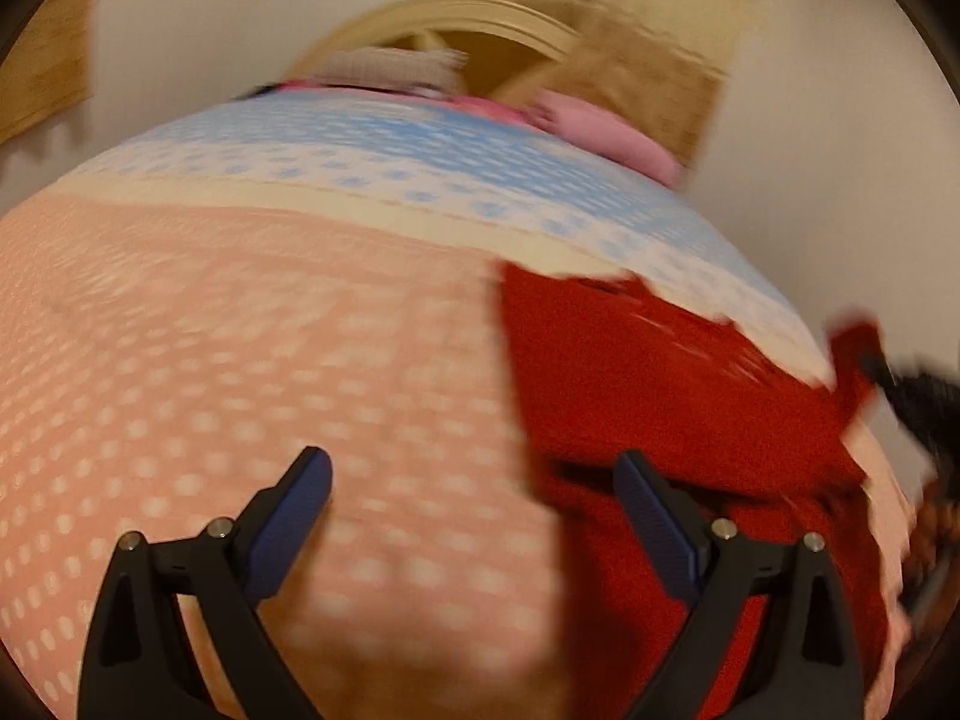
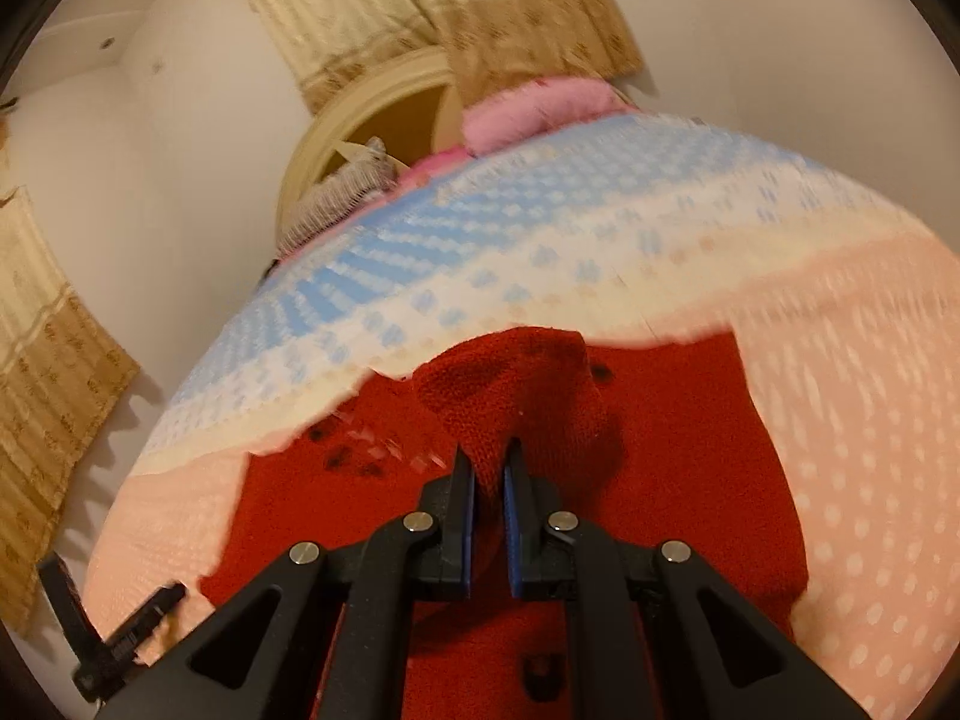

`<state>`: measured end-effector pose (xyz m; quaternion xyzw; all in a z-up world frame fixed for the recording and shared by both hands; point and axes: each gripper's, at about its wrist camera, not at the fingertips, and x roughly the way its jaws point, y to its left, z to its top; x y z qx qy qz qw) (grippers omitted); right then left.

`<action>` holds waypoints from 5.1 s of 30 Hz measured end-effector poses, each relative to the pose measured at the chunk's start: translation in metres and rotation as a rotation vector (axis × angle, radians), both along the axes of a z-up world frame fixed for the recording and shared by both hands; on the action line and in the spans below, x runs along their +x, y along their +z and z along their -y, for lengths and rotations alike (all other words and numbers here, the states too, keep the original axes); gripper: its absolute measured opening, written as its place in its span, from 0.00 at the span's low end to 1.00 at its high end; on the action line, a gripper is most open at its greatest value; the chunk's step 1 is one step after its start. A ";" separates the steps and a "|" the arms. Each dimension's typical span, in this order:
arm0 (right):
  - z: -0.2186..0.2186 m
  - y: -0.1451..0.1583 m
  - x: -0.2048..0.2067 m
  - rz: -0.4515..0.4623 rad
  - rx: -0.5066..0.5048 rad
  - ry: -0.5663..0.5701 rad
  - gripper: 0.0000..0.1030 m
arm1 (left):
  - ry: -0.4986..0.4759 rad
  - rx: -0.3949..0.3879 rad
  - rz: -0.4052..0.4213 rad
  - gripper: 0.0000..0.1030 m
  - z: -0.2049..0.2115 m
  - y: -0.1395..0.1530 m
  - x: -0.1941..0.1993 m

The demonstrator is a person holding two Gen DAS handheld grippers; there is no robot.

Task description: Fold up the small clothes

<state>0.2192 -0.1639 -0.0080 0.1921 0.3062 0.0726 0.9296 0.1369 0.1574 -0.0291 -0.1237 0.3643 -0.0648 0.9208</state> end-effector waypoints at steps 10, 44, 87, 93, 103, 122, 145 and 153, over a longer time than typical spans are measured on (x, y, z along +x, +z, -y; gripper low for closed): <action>-0.061 0.131 0.018 0.195 0.045 0.172 0.07 | -0.010 0.004 -0.044 0.95 0.070 0.013 0.026; 0.087 -0.035 -0.057 -0.188 -0.049 -0.067 0.38 | 0.210 0.211 -0.143 0.97 0.007 0.005 -0.001; 0.059 0.003 -0.086 -0.112 -0.391 -0.016 0.05 | -0.016 0.148 -0.055 1.00 0.014 0.010 0.001; 0.080 0.015 -0.169 -0.124 -0.412 0.006 0.33 | -0.188 0.091 -0.044 1.00 0.002 0.020 -0.058; 0.090 -0.021 -0.250 -0.215 -0.279 0.140 0.69 | -0.440 -0.024 -0.140 1.00 0.031 -0.001 -0.137; 0.064 -0.105 -0.283 -0.396 -0.127 0.250 0.67 | -0.527 -0.109 -0.213 1.00 0.051 -0.025 -0.184; 0.056 -0.113 -0.276 -0.419 -0.016 0.308 0.09 | -0.484 -0.287 -0.372 0.17 0.028 -0.049 -0.175; 0.053 -0.048 -0.252 -0.248 0.040 0.286 0.08 | -0.471 -0.354 -0.308 0.17 0.022 -0.016 -0.140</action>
